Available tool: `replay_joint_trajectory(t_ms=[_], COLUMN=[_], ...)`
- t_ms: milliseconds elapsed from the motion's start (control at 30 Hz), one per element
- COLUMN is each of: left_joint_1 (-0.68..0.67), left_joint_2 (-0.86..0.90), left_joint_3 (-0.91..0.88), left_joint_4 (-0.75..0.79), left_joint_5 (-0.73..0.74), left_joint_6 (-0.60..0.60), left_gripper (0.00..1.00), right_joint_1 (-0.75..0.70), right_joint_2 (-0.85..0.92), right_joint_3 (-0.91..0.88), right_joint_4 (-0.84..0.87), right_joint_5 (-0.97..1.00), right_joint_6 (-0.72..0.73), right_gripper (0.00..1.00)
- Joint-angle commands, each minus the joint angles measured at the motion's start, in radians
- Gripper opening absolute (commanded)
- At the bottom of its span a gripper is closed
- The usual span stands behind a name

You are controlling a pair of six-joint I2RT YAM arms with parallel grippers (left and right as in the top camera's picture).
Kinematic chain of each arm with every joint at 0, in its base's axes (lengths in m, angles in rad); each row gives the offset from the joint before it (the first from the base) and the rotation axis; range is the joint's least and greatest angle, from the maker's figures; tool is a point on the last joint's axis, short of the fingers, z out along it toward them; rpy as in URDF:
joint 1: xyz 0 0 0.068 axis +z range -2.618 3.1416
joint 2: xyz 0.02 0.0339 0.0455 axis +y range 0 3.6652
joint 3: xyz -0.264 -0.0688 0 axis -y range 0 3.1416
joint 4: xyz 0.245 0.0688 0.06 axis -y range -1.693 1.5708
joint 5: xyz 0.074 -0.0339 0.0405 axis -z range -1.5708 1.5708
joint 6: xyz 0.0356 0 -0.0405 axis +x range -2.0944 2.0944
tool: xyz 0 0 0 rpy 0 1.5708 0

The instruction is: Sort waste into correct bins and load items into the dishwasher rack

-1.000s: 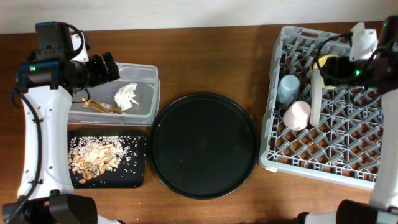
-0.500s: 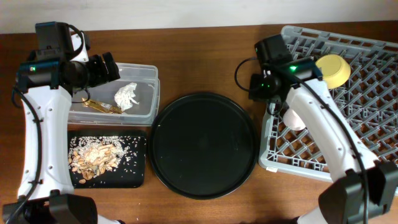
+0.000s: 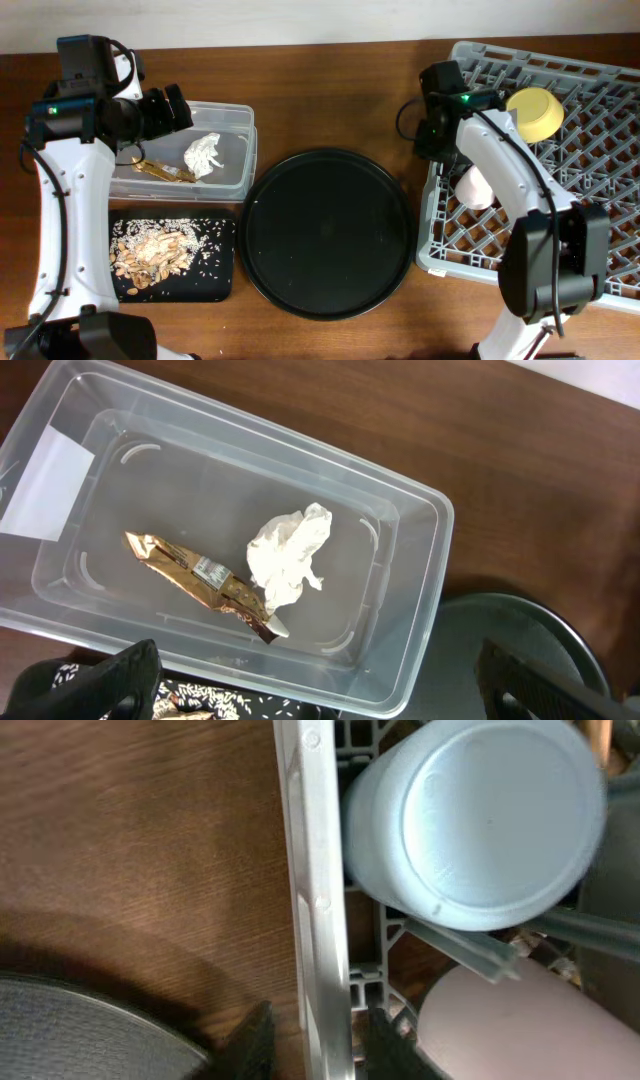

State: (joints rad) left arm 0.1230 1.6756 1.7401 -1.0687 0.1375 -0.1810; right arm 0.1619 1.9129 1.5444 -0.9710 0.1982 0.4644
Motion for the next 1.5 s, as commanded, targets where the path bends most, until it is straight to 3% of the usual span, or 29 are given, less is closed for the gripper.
replay_joint_trajectory(t_ms=[0, 167, 367, 533, 733, 933, 1467], left_joint_1=[0.003, 0.003, 0.003, 0.003, 0.003, 0.003, 0.003], left_joint_2=[-0.002, -0.002, -0.002, -0.002, -0.002, -0.002, -0.002], left_joint_3=[0.002, 0.002, 0.002, 0.002, 0.002, 0.002, 0.002], left_joint_4=[0.001, 0.001, 0.001, 0.001, 0.001, 0.001, 0.000], left_joint_5=[-0.004, -0.004, -0.004, -0.004, -0.004, -0.004, -0.004], left_joint_6=[-0.009, -0.009, -0.009, -0.009, -0.009, -0.009, -0.009], left_gripper=[0.99, 0.99, 0.99, 0.99, 0.99, 0.99, 0.99], right_joint_1=[-0.005, -0.005, -0.005, -0.004, 0.016, 0.093, 0.078], right_joint_2=[0.007, 0.007, 0.007, 0.007, 0.007, 0.007, 0.007], right_joint_3=[-0.010, -0.027, -0.040, -0.040, -0.040, -0.040, -0.040], right_joint_4=[-0.001, -0.022, -0.046, -0.105, -0.142, -0.186, -0.252], right_joint_5=[0.020, 0.020, 0.015, -0.143, -0.280, -0.277, -0.198], right_joint_6=[0.004, -0.003, -0.049, -0.169, -0.203, -0.195, -0.239], right_gripper=[0.23, 0.23, 0.04, 0.04, 0.04, 0.05, 0.05])
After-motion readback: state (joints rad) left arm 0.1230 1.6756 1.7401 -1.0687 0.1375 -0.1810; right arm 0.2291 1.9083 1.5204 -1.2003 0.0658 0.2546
